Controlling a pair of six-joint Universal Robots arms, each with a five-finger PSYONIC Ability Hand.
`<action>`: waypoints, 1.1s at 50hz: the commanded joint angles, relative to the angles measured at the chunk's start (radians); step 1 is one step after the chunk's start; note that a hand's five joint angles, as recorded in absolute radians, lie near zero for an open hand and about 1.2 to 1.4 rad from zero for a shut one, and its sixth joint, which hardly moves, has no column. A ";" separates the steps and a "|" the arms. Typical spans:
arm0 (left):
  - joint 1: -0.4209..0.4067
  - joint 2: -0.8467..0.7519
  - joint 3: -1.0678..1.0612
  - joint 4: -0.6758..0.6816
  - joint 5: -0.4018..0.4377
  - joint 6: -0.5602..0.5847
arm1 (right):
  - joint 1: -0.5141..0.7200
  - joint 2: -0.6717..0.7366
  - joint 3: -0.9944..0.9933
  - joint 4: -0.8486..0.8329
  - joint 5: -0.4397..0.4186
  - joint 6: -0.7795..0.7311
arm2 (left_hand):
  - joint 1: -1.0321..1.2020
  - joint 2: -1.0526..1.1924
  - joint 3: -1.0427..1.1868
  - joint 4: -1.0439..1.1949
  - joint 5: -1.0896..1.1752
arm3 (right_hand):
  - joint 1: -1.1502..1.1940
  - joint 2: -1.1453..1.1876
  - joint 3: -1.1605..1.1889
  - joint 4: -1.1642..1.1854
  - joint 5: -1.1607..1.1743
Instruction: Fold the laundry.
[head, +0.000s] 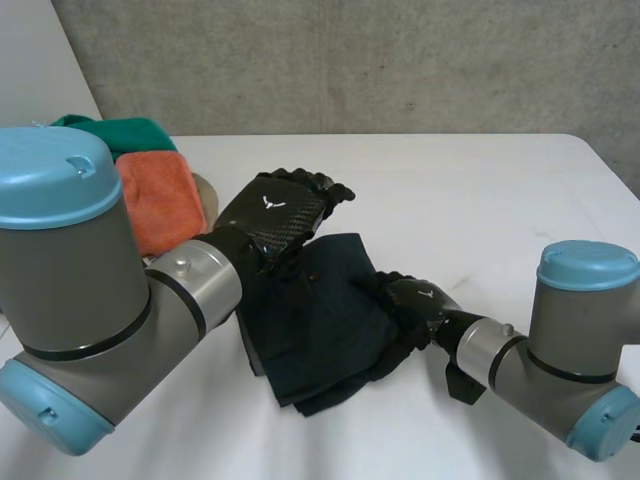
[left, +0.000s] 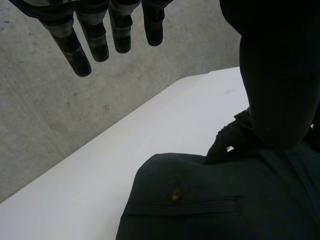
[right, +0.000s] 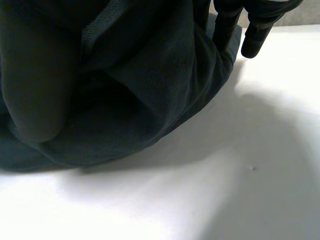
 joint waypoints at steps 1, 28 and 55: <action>0.001 0.009 -0.013 0.000 0.002 0.000 | 0.012 0.022 -0.040 0.001 0.047 0.013 | 0.023 -0.007 0.013 0.005 -0.024 | 0.133 0.158 0.139 0.113 0.099; -0.026 -0.005 0.137 0.000 -0.001 0.001 | -0.284 0.439 -0.825 0.006 0.343 0.162 | 0.026 -0.004 0.016 0.007 -0.021 | 1.208 1.232 1.213 1.188 1.173; -0.160 -0.129 0.288 -0.003 -0.001 0.001 | -0.543 0.778 -1.465 0.117 0.533 -0.019 | 0.035 0.004 0.024 0.016 -0.012 | 1.208 1.232 1.213 1.188 1.173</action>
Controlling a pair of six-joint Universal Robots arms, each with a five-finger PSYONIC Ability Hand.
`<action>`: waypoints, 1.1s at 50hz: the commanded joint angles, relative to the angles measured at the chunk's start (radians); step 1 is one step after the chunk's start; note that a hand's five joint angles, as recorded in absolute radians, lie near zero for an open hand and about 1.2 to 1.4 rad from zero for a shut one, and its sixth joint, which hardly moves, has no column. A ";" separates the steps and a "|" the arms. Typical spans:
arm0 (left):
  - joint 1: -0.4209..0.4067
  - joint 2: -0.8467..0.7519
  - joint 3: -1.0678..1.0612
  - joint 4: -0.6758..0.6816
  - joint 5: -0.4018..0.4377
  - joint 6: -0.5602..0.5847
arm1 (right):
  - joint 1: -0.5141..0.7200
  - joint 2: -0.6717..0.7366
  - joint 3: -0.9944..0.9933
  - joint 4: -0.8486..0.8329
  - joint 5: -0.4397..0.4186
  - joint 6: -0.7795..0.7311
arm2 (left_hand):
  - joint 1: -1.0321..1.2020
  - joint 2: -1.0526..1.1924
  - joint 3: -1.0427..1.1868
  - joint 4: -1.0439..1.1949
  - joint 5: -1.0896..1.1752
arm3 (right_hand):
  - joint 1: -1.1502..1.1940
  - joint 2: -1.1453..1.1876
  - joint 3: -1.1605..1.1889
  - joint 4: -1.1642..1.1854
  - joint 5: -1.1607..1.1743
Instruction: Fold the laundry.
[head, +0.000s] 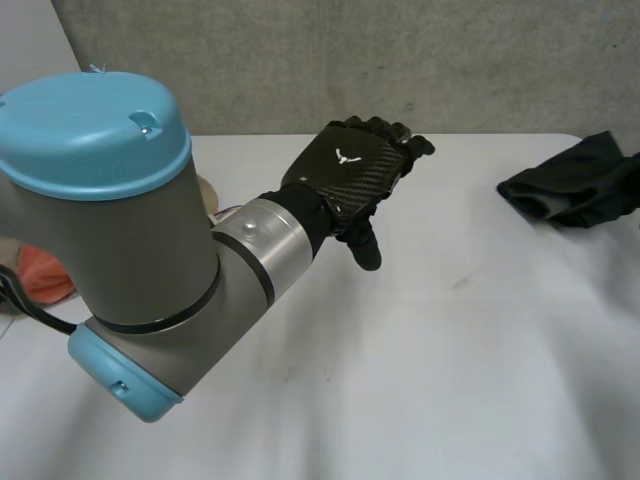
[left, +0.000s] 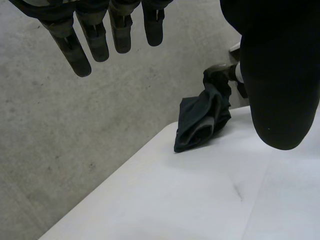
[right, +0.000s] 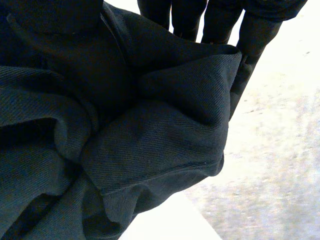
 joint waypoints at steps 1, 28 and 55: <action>-0.020 -0.008 0.012 0.000 0.001 -0.001 | -0.017 0.004 -0.023 -0.003 0.035 -0.058 | 0.031 0.004 0.024 0.016 -0.012 | 0.305 0.230 0.234 0.202 0.257; -0.058 -0.001 -0.004 0.002 0.000 -0.004 | -0.037 -0.462 0.513 -0.047 0.235 -0.410 | 0.017 -0.010 0.010 0.002 -0.027 | -0.917 -0.992 -0.988 -1.020 -0.965; 0.649 -0.206 0.035 0.208 -0.077 0.396 | 0.246 -1.077 1.568 -0.217 -0.560 -0.790 | -0.004 -0.031 -0.011 -0.019 -0.047 | -0.917 -0.992 -0.988 -1.020 -0.965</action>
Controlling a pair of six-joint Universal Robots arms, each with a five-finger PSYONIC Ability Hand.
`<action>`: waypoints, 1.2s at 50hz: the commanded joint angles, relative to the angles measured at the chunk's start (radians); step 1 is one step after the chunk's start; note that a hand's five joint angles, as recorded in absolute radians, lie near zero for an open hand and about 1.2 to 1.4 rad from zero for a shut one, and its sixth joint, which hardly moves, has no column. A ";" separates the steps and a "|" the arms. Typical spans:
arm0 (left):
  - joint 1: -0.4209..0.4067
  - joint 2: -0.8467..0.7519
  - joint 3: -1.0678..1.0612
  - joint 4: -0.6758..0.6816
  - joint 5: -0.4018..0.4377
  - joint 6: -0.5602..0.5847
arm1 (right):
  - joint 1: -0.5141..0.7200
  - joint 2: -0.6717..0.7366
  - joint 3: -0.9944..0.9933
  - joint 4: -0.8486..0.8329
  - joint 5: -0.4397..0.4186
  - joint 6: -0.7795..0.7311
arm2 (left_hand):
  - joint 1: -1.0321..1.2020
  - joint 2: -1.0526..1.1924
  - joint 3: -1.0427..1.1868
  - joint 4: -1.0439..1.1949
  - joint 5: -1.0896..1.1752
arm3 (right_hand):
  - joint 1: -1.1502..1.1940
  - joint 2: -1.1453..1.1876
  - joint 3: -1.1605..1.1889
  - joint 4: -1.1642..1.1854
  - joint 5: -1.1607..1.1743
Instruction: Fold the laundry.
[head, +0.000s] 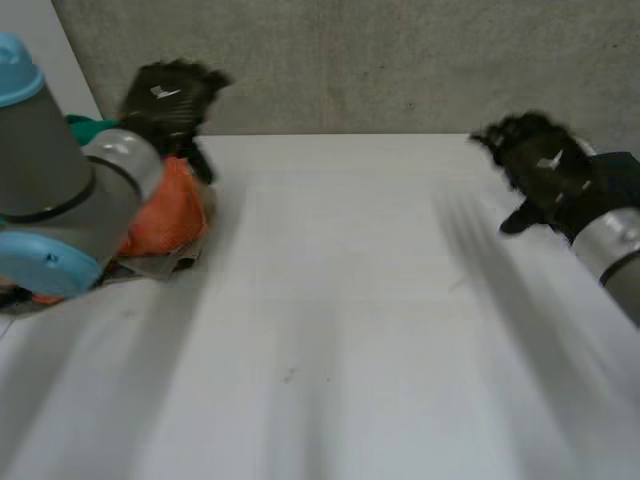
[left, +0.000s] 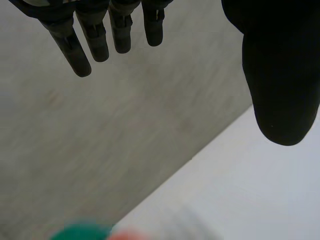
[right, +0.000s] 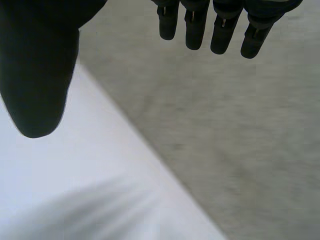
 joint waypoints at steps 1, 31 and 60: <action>0.251 -0.215 0.054 0.150 0.009 0.308 | 0.017 -0.010 0.085 0.183 -0.017 -0.213 | -0.001 -0.031 -0.011 -0.019 -0.047 | -0.060 -0.044 -0.042 -0.035 -0.052; 0.182 0.111 0.019 0.275 0.161 -0.086 | 0.004 -0.023 0.140 0.234 0.046 -0.261 | 1.220 1.190 1.210 1.202 1.174 | -0.060 -0.044 -0.042 -0.035 -0.052; -0.093 -0.021 0.002 0.158 0.035 0.016 | -0.074 -0.070 0.139 0.234 0.044 -0.107 | 0.267 0.237 0.257 0.249 0.220 | -0.060 -0.044 -0.042 -0.035 -0.052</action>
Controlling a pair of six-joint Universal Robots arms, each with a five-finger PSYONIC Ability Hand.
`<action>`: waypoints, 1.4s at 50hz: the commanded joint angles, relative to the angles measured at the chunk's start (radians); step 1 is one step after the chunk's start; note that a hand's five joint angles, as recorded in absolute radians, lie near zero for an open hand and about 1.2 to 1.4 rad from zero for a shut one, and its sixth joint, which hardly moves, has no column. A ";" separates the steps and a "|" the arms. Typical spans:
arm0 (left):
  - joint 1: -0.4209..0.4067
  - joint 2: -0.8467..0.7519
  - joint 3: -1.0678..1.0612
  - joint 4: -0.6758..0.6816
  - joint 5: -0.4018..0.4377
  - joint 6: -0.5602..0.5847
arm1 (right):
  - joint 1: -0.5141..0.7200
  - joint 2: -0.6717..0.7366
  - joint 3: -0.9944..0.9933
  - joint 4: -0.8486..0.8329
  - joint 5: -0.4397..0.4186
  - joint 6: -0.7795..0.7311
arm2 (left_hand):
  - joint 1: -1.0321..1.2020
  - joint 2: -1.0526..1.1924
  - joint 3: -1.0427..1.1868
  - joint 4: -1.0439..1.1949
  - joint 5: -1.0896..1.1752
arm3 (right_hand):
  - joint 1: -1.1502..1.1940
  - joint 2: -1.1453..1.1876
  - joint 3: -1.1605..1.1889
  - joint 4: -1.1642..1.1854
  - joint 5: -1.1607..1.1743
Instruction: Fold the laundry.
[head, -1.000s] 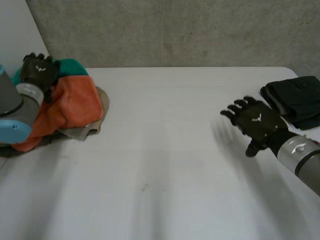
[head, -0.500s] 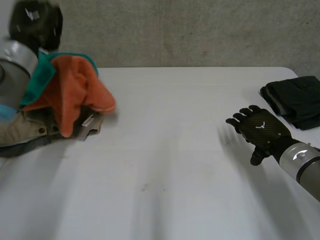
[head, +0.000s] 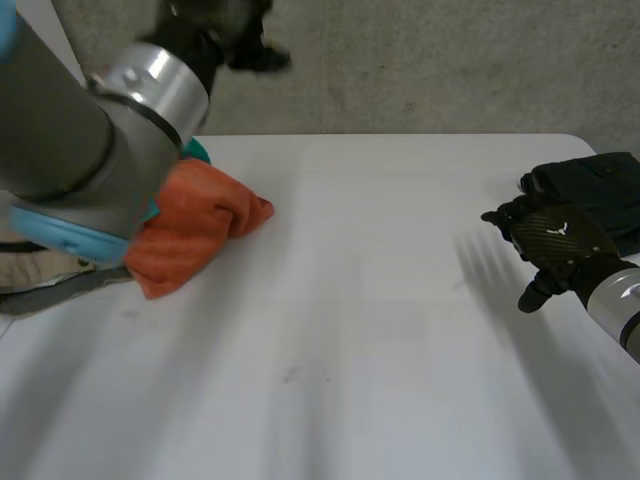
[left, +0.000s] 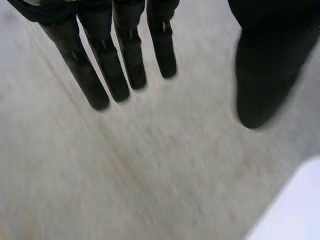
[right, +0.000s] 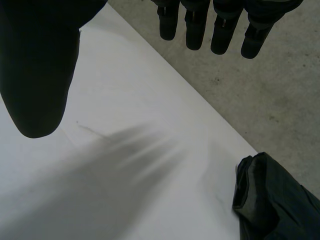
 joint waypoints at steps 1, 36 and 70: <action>0.126 -0.098 -0.091 -0.022 -0.040 0.171 | -0.011 0.001 0.002 0.002 -0.010 -0.004 | -0.112 -0.188 -0.192 -0.187 -0.181 | -0.060 -0.044 -0.042 -0.035 -0.052; 0.443 -0.405 0.294 -0.011 -0.038 0.316 | -0.008 0.030 0.012 -0.003 0.001 -0.013 | 0.877 0.800 0.796 0.802 0.807 | -0.060 -0.044 -0.042 -0.035 -0.052; -0.290 -0.283 0.142 -0.096 -0.028 -0.238 | -0.052 -0.054 -0.011 -0.021 0.070 0.156 | 0.769 0.693 0.689 0.694 0.700 | -0.060 -0.044 -0.042 -0.035 -0.052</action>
